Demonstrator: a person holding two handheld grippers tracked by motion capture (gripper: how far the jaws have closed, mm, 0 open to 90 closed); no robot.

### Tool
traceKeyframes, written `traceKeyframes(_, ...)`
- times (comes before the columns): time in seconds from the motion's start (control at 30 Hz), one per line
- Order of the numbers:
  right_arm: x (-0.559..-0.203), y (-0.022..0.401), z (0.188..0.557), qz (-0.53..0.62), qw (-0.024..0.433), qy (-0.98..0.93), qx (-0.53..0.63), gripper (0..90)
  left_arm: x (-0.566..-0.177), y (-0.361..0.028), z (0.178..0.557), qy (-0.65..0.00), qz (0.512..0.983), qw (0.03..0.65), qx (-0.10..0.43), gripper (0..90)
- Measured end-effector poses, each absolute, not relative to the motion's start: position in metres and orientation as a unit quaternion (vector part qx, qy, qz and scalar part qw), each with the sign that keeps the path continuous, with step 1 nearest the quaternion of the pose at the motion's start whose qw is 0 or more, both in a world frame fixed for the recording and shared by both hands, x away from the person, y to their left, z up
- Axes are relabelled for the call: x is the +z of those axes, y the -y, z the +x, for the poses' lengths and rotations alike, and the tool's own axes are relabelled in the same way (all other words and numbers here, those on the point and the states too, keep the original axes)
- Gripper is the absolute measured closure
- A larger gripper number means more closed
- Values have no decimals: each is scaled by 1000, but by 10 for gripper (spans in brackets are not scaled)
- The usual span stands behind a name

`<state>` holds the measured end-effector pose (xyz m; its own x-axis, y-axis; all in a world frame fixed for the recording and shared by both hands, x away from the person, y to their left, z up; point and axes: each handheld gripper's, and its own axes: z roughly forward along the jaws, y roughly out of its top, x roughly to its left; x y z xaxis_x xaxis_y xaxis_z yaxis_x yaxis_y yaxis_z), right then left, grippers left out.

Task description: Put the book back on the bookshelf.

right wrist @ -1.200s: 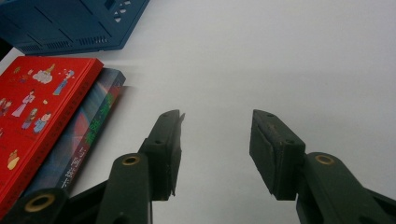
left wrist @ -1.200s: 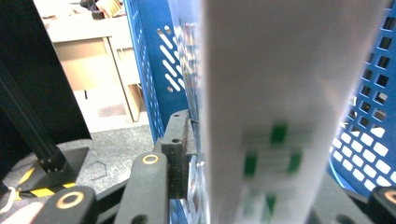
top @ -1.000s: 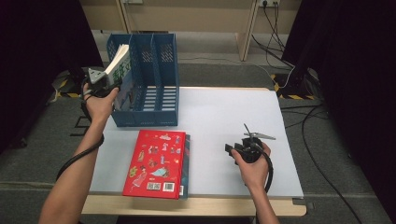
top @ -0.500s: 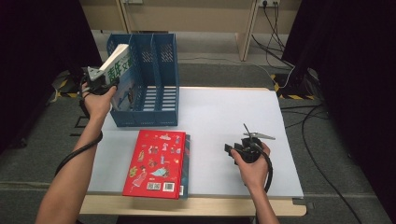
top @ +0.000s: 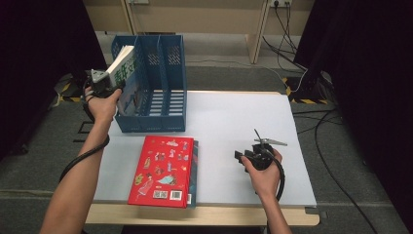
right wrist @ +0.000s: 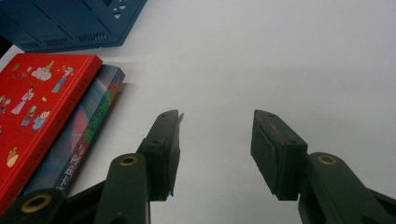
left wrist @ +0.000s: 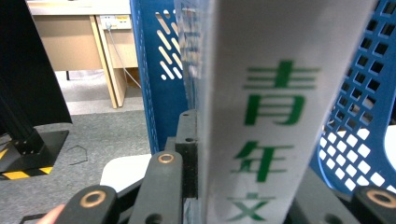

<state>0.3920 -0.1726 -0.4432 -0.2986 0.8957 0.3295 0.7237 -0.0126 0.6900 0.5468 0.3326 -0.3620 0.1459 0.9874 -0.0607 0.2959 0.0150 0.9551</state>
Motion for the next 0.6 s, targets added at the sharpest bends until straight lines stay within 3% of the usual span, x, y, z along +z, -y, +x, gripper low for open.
traceKeyframes(0.6,-445,170,394,582,104,-696,408,530,-348,-330,560,-543,568,477,393,739)
